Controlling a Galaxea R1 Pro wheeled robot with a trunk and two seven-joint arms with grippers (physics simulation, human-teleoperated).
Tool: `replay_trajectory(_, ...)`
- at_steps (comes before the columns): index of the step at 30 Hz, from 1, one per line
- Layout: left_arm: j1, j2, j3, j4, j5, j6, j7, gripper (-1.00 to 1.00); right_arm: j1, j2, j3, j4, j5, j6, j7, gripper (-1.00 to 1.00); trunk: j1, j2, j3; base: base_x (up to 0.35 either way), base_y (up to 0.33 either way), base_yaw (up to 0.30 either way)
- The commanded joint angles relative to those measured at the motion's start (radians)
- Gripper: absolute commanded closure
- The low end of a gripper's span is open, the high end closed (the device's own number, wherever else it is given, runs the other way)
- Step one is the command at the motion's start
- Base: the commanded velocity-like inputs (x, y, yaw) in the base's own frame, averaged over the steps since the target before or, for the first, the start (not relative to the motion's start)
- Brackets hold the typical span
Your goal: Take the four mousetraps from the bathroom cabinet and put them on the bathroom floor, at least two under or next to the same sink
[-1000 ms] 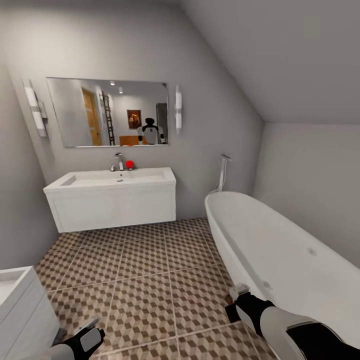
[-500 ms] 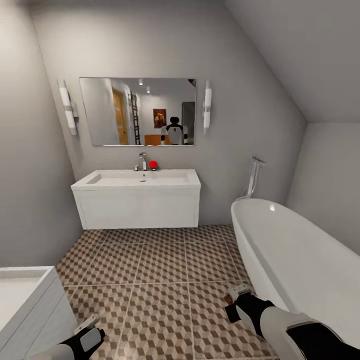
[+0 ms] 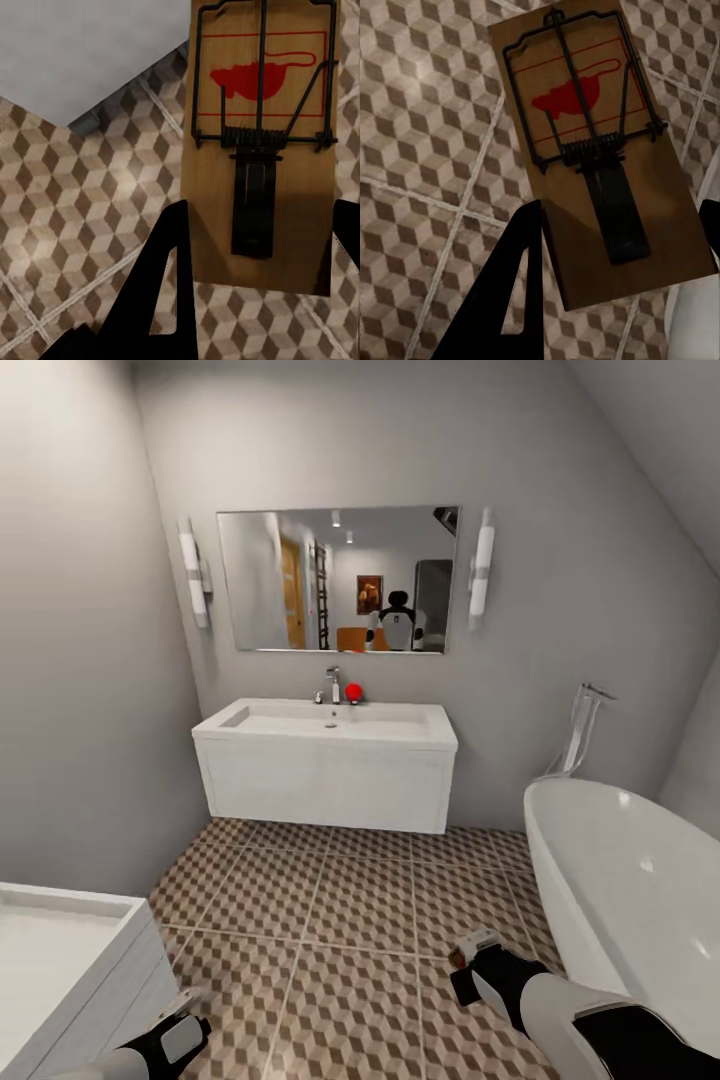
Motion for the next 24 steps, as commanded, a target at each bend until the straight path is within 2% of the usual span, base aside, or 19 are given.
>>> replay_trajectory(1, -0.001, 0.0, 0.007, 0.0, -0.004, 0.001, 0.002, 1.0, -0.001, 0.0, 0.002, 0.002, 0.01, 0.002, 0.001, 1.0, 0.001, -0.001, -0.001, 0.323, 0.0, 0.195)
replay_trajectory(15, -0.001, -0.002, -0.004, -0.006, -0.021, 0.007, -0.011, 1.0, -0.001, -0.014, -0.003, 0.002, 0.002, 0.007, 0.006, 1.0, 0.001, -0.001, -0.002, 0.323, 0.0, 0.042)
replay_trajectory(18, -0.001, -0.002, -0.021, -0.01, -0.028, 0.021, -0.013, 1.0, -0.001, -0.023, -0.004, 0.003, -0.006, 0.008, 0.01, 1.0, 0.001, -0.001, -0.002, 0.324, 0.0, 0.001)
replay_trajectory(21, -0.001, -0.003, -0.051, -0.012, -0.044, 0.05, -0.014, 1.0, 0.0, -0.04, -0.004, 0.003, -0.031, 0.006, 0.012, 1.0, 0.001, -0.001, -0.002, 0.324, 0.0, 0.001)
replay_trajectory(24, -0.001, -0.003, -0.091, -0.013, -0.061, 0.075, -0.017, 1.0, 0.008, -0.05, -0.005, 0.003, -0.083, 0.005, 0.013, 1.0, 0.001, -0.001, -0.002, 0.324, 0.0, 0.0)
